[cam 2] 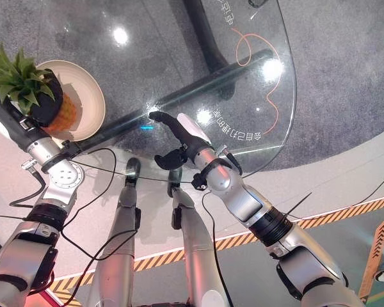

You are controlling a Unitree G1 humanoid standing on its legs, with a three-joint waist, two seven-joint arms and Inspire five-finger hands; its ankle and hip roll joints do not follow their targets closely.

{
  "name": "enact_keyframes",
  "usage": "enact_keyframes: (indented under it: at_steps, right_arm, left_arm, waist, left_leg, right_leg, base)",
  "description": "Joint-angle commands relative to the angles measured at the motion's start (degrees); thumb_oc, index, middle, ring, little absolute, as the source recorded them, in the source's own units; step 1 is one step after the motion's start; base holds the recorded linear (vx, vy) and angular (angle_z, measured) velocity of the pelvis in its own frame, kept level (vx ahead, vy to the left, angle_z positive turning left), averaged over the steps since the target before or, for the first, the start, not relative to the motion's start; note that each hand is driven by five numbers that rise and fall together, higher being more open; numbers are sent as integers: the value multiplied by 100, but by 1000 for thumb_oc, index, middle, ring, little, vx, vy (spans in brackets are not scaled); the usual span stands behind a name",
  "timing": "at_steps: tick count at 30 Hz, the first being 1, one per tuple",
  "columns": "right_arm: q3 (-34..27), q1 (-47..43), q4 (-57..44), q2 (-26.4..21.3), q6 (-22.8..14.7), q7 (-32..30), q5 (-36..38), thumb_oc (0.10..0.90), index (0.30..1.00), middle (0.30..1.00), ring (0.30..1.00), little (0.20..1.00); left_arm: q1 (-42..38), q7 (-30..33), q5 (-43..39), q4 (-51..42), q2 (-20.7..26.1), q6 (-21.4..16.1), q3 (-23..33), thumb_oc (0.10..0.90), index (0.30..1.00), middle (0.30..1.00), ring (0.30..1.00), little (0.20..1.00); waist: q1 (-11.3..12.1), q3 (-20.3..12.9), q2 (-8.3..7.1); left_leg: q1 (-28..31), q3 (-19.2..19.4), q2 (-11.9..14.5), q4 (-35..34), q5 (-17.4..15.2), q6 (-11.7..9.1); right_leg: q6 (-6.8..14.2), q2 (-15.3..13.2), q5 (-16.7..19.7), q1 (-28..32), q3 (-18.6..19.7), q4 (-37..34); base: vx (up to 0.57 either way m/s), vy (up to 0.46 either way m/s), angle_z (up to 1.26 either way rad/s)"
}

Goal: Pick up the fruit to the plate

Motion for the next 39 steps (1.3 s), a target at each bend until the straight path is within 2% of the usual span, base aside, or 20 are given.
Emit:
enact_keyframes:
  at_steps: [1, 7, 14, 23, 31, 39]
  right_arm:
    - [-286, 173, -528, 212, -472, -55, -4, 800, 900, 900, 900, 900]
    - [-349, 311, -564, 190, -504, -65, -34, 800, 900, 900, 900, 900]
    - [-530, 545, -769, 58, -487, 6, -88, 800, 900, 900, 900, 900]
    - [-662, 787, -917, -103, -502, 96, -123, 800, 900, 900, 900, 900]
    - [-811, 1007, -1039, -195, -523, 203, -172, 800, 900, 900, 900, 900]
    - [-1015, 1175, -1111, -345, -582, 348, -193, 800, 900, 900, 900, 900]
  left_arm:
    - [44, -267, -254, -420, 231, -333, 214, 800, 900, 900, 900, 900]
    - [502, -1219, -1199, -443, 95, -313, 277, 800, 900, 900, 900, 900]
    - [1190, -1942, -1910, -585, -171, -275, 329, 800, 900, 900, 900, 900]
    - [1803, -2435, -2443, -693, -453, -296, 306, 800, 900, 900, 900, 900]
    - [2217, -3625, -2919, -694, -619, 2, 130, 800, 900, 900, 900, 900]
    - [2512, -4244, -3399, -620, -704, 226, 24, 800, 900, 900, 900, 900]
  waist:
    - [251, -46, -250]
    - [310, -46, -182]
    - [357, -46, -70]
    - [378, -46, 65]
    - [396, -46, 186]
    - [366, -46, 338]
  left_leg:
    - [485, -178, -390, -315, -288, 168]
    - [723, -197, -374, -475, -251, 187]
    - [884, -204, -375, -588, -187, 208]
    - [967, -191, -382, -597, -170, 238]
    - [1149, -152, -409, -620, -201, 291]
    - [1182, -71, -430, -568, -206, 330]
  right_leg:
    - [280, 125, 121, 352, -217, -162]
    - [290, 91, 106, 566, -204, -250]
    - [276, 45, 115, 716, -182, -339]
    - [250, 9, 74, 777, -133, -316]
    - [234, -17, 34, 936, -82, -323]
    - [222, -64, 49, 935, -34, -296]
  base:
    - [12, -55, 0]
    - [4, -42, -2]
    - [-3, -5, -2]
    - [8, 6, -4]
    - [10, 11, 0]
    - [15, 29, 0]
